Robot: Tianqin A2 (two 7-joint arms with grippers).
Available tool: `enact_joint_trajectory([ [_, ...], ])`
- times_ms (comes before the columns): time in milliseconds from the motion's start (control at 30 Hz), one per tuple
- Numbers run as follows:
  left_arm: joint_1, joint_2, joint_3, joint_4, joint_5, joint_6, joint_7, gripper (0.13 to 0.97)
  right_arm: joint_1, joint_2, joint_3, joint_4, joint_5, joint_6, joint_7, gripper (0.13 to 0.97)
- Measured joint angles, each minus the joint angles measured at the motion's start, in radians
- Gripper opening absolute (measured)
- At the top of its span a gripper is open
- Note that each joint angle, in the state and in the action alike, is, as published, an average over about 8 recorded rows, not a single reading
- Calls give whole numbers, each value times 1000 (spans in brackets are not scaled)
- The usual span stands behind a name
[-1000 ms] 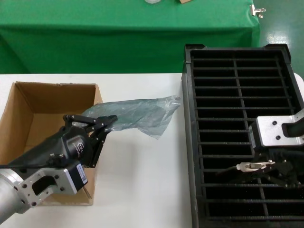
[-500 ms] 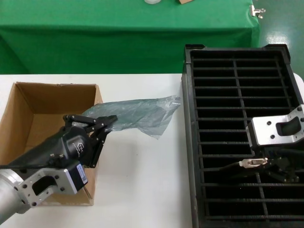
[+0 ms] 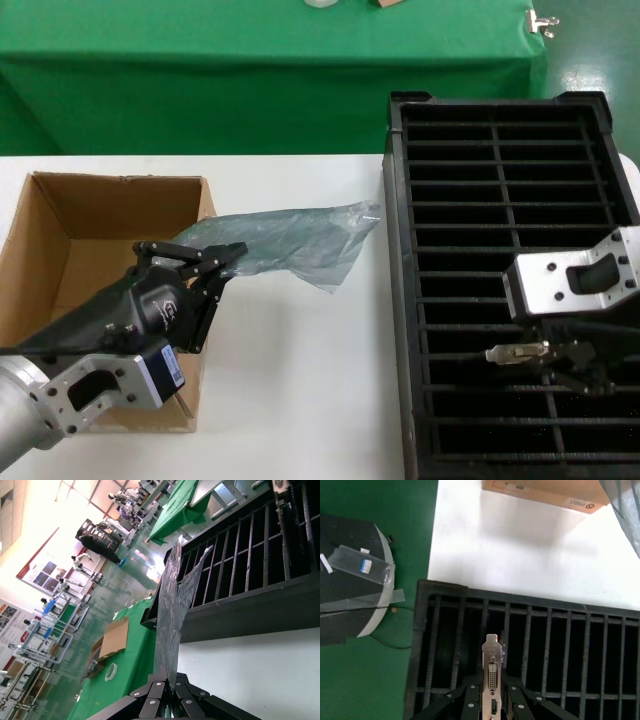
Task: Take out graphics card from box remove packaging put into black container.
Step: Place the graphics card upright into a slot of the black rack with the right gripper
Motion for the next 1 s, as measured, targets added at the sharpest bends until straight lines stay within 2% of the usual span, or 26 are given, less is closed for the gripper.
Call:
enact_joint_trajectory([
  [467, 0, 0, 0, 0, 0, 0, 0, 139, 0, 9, 0, 51, 27, 0, 52, 189],
  [1000, 0, 0, 0, 0, 0, 0, 0, 139, 20, -25, 0, -57, 6, 0, -20, 189],
])
